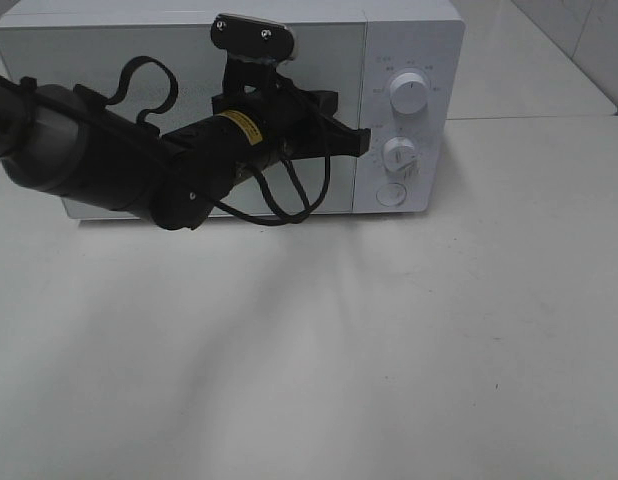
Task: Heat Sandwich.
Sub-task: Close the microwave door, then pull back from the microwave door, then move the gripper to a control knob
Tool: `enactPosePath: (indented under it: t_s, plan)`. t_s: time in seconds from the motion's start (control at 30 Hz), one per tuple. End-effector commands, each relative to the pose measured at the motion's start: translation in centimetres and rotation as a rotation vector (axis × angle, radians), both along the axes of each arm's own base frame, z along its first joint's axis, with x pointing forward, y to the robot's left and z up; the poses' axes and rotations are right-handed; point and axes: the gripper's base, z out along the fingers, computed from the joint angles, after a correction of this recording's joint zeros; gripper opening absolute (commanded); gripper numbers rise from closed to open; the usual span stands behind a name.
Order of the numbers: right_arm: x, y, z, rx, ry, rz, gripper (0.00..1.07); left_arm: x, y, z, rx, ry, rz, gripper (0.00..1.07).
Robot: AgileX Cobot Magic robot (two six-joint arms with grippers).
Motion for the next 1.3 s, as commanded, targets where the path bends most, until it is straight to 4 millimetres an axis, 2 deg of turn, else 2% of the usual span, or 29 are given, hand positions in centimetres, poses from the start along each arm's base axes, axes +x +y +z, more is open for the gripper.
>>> enactPosePath:
  t_s: [0.03,0.27,0.4,0.57,0.73,1.07,1.13,1.2,1.23,1.27,1.3]
  plan:
    - [-0.3,0.0,0.1,-0.004,-0.040,-0.004,0.76,1.6,1.3,0.4,-0.075,0.014,0.105,0.00]
    - [-0.3,0.0,0.1,-0.004,-0.040,-0.004,0.75,0.8,0.3,1.0,-0.030,-0.004,0.026,0.00]
    - [-0.3,0.0,0.1,-0.004,-0.040,-0.004,0.75,-0.9,-1.0,2.0,0.061,0.029,-0.072,0.00]
    - [-0.3,0.0,0.1,-0.004,-0.040,-0.004,0.75,-1.9,-1.5,2.8,0.118,0.079,-0.106,0.00]
    - [-0.3,0.0,0.1,-0.004,-0.040,-0.004,0.75,-2.5,-1.0,3.3,0.191,0.171,-0.111,0.00]
    - [-0.3,0.0,0.1,-0.004,-0.040,-0.004,0.75,-5.2,1.3,4.7,0.422,0.476,-0.119,0.00]
    - [-0.3,0.0,0.1,-0.004,-0.040,-0.004,0.75,-6.2,2.2,5.3,0.494,0.568,-0.122,0.16]
    - [-0.3,0.0,0.1,-0.004,-0.040,-0.004,0.75,-6.9,2.8,5.5,0.541,0.631,-0.124,0.43]
    - [-0.3,0.0,0.1,-0.004,-0.040,-0.004,0.75,-6.9,2.8,5.5,0.541,0.631,-0.124,0.43]
    - [-0.3,0.0,0.1,-0.004,-0.040,-0.004,0.75,-7.5,3.2,6.0,0.560,0.678,-0.121,0.73]
    - [-0.3,0.0,0.1,-0.004,-0.040,-0.004,0.75,-7.7,3.4,6.1,0.570,0.689,-0.122,0.89]
